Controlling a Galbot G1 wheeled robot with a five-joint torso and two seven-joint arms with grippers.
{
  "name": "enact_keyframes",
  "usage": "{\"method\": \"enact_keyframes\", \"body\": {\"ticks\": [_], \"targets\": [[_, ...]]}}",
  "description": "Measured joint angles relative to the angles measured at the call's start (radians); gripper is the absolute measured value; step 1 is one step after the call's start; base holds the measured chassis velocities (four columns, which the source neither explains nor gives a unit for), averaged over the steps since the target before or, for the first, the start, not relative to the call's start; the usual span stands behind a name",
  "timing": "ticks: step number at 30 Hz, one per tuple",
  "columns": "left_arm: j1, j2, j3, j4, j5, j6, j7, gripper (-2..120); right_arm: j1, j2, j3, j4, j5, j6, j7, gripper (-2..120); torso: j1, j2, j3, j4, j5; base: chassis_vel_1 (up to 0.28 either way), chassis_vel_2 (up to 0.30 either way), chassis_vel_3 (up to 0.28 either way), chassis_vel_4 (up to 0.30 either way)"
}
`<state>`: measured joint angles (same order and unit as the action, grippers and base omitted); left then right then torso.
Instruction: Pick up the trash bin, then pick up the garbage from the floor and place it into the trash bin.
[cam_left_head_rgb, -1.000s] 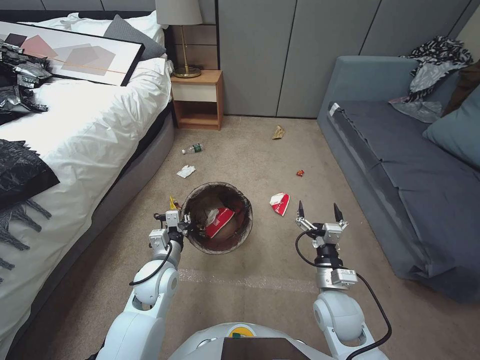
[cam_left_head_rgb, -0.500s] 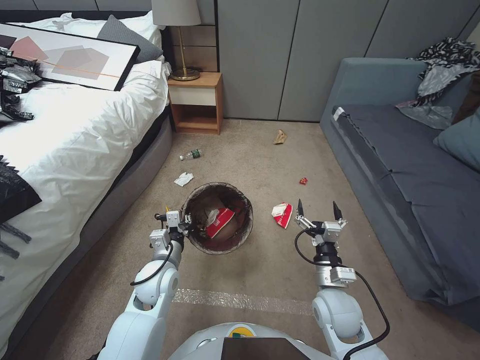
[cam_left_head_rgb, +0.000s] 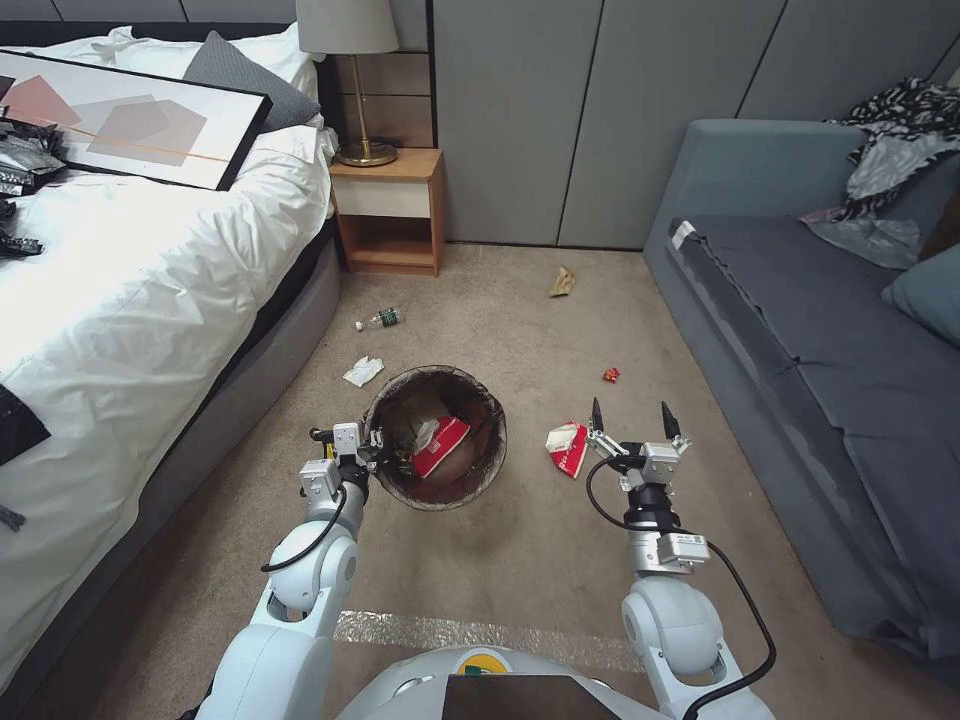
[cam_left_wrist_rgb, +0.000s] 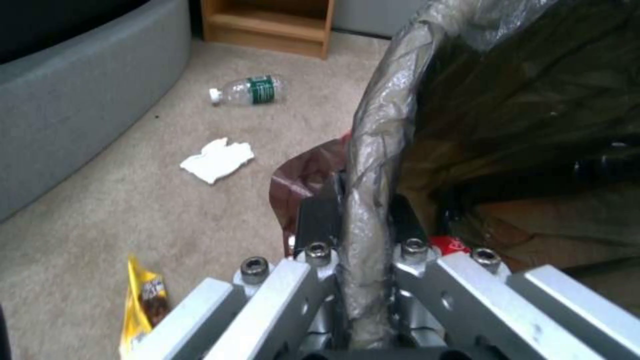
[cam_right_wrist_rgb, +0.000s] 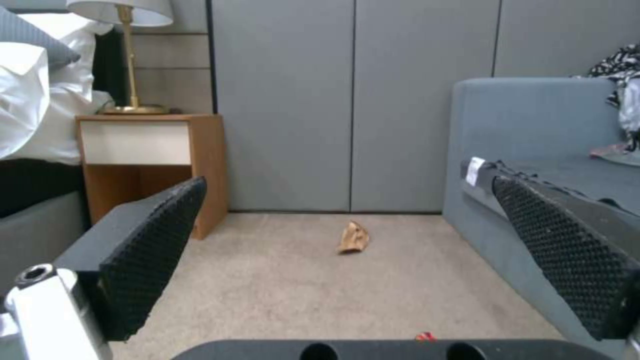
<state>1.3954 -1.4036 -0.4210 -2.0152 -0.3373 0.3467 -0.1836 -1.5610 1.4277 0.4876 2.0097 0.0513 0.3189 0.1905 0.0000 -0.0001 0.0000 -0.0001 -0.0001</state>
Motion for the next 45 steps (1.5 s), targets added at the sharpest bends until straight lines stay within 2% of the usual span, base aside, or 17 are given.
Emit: {"method": "enact_keyframes", "body": {"ticks": [45], "targets": [[-0.004,-0.002,0.002,-0.001,-0.003,-0.001,0.003,2,0.015,0.001,-0.013,-0.013,-0.004,0.008,-0.012,100,0.000,0.000,0.000,0.0001,0.0000,-0.095,0.096,0.093,-0.096]]}}
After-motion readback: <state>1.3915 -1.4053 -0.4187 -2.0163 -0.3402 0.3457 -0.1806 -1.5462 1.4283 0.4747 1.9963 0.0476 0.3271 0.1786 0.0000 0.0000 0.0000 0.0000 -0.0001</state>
